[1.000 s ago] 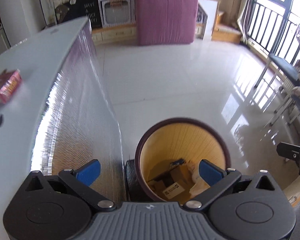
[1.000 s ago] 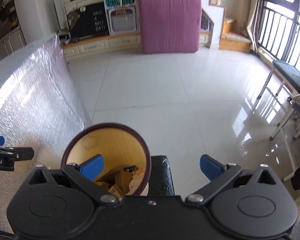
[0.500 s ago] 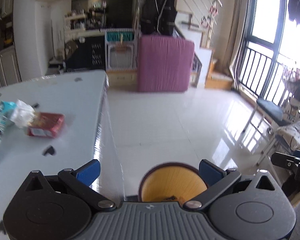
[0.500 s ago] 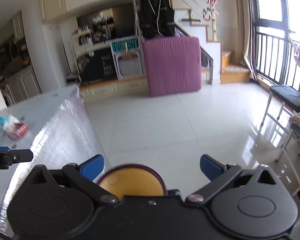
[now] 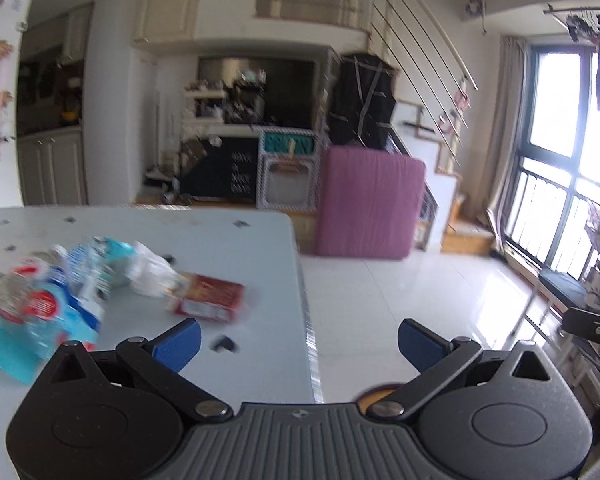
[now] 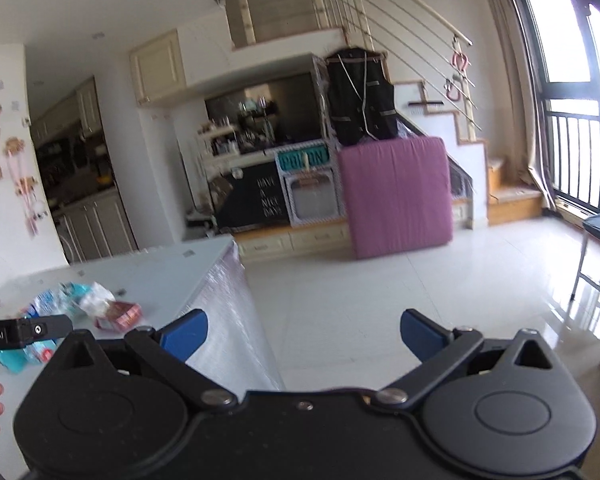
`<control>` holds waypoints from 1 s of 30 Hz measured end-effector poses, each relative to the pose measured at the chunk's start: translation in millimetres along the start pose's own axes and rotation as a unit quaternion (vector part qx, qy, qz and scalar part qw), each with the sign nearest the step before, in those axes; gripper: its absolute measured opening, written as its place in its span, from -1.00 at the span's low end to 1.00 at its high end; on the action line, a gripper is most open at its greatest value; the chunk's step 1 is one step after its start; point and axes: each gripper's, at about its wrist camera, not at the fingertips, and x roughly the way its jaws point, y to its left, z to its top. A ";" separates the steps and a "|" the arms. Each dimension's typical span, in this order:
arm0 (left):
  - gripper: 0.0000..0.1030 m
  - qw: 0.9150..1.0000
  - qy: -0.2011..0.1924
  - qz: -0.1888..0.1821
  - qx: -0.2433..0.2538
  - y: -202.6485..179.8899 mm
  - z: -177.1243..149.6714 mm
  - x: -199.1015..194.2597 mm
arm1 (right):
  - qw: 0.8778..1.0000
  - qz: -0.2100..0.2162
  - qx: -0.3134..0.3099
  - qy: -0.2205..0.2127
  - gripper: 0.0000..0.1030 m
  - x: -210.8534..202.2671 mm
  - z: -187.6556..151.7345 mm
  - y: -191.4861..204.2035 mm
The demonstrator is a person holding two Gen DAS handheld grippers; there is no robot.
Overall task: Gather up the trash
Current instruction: 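Move both open tools back toward the trash on the table, then grasp the blue snack wrapper with the left tool while the right tool grasps the red cigarette pack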
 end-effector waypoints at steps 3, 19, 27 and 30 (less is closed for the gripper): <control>1.00 1.000 -0.021 0.014 0.004 23.8 4.1 -7.4 | 1.000 0.015 0.001 -0.013 1.00 1.4 -0.8 17.0; 1.00 0.995 -0.040 0.096 -0.002 153.4 -0.8 13.1 | 0.997 0.075 -0.034 -0.011 1.00 40.0 -18.3 102.7; 0.81 0.995 -0.020 0.098 0.005 180.8 2.5 55.3 | 0.993 0.104 -0.061 0.008 1.00 61.4 -29.2 140.4; 0.54 0.995 0.001 0.103 -0.005 186.7 3.5 69.4 | 0.992 0.111 -0.068 0.012 1.00 67.5 -30.5 148.2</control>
